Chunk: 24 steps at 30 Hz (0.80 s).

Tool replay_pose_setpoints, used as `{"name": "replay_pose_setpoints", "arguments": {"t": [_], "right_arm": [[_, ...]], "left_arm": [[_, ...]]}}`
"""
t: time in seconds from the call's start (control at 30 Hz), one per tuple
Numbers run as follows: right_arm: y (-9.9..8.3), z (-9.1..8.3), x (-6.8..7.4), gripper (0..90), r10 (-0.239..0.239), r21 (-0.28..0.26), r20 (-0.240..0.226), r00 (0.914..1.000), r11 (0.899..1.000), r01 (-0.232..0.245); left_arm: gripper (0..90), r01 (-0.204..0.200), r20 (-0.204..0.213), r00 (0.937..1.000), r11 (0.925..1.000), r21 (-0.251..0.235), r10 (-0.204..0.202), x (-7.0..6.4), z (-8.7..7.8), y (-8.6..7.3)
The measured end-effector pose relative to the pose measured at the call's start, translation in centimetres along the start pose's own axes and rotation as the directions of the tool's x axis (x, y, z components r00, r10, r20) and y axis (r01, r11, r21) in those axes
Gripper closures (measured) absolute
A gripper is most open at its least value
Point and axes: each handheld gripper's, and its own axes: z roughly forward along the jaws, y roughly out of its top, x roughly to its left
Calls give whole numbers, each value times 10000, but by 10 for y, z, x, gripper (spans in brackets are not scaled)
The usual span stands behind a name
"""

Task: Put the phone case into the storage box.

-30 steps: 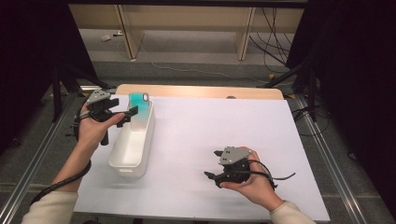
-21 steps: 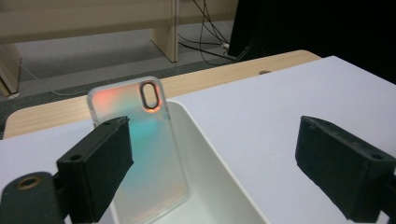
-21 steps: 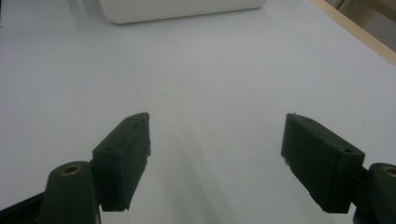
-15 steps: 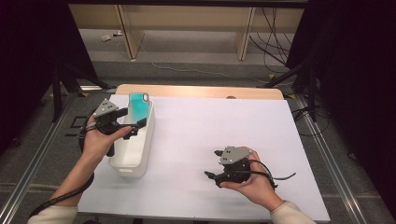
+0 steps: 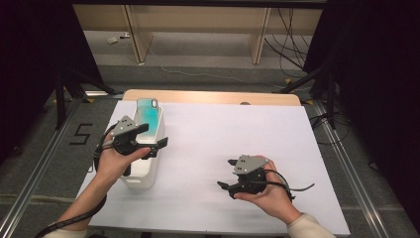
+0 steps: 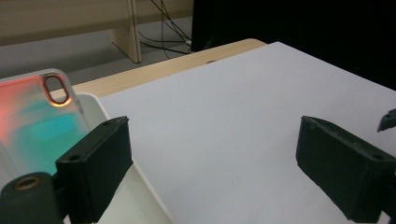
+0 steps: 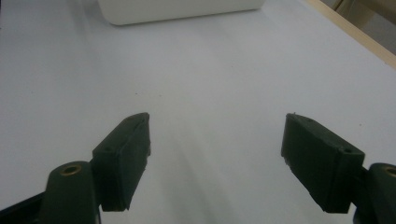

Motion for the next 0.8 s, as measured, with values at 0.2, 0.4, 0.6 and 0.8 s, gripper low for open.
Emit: {"name": "replay_pose_setpoints", "arguments": {"t": [0.2,0.4,0.6,0.8], "right_arm": [[-1,-2,0,253,41,29,0,10000,10000,-41],[-4,-5,-1,253,90,38,6,10000,10000,-90],[-5,-9,-3,253,182,-47,59,9998,9998,-182],[-9,-16,-5,253,412,-92,187,9990,9991,-410]], "left_arm": [[104,-337,434,9985,9994,-125,342,-18,-1,-6],[104,-470,794,9956,9983,-331,495,-32,-3,-11],[102,-695,1063,9916,9969,-381,732,-44,-4,-20],[99,-848,1188,9889,9957,-376,887,-50,-5,-29]]}}
